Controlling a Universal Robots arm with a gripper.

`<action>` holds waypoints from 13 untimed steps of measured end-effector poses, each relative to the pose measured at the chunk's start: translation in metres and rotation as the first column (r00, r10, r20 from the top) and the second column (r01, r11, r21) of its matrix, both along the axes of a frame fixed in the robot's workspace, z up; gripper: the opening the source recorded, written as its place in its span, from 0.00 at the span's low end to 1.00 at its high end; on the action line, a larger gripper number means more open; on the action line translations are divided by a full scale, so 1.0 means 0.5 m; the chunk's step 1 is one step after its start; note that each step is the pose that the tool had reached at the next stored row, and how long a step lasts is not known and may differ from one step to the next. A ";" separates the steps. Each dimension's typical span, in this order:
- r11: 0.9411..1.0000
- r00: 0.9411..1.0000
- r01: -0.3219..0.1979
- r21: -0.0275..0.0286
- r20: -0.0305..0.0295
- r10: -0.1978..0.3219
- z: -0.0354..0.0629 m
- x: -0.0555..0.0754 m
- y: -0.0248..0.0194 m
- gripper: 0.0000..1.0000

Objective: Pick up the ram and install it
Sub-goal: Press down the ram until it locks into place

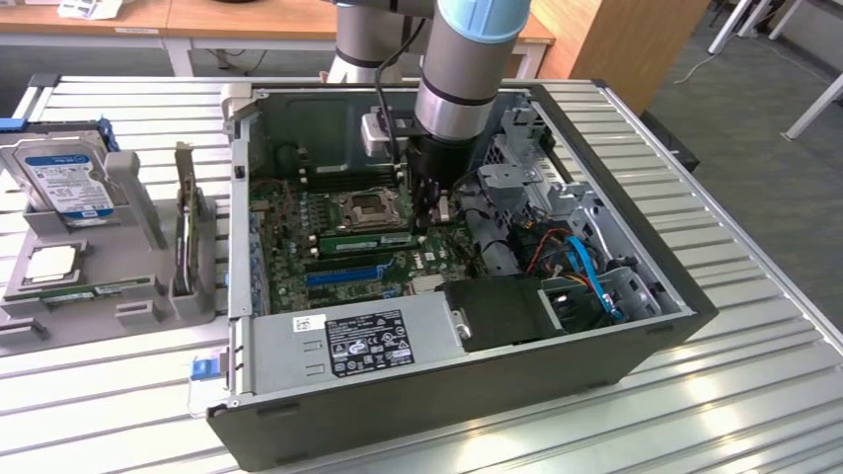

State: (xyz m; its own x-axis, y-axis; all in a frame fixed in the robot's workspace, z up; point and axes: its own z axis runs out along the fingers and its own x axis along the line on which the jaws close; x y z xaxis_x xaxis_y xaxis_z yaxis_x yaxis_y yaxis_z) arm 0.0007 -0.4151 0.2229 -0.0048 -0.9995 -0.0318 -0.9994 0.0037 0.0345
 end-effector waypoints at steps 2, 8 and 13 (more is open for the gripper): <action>1.000 1.000 0.000 0.000 0.000 0.000 -0.001 0.000 0.0000 0.10; 1.000 1.000 0.000 0.001 0.000 0.000 0.001 0.000 0.0002 0.10; 1.000 1.000 0.000 0.000 0.000 0.000 0.017 0.000 0.0000 0.10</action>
State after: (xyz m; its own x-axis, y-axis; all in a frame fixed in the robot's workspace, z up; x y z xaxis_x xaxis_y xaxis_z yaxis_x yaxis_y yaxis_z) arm 0.0007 -0.4151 0.2313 -0.0049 -0.9995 -0.0321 -0.9994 0.0038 0.0344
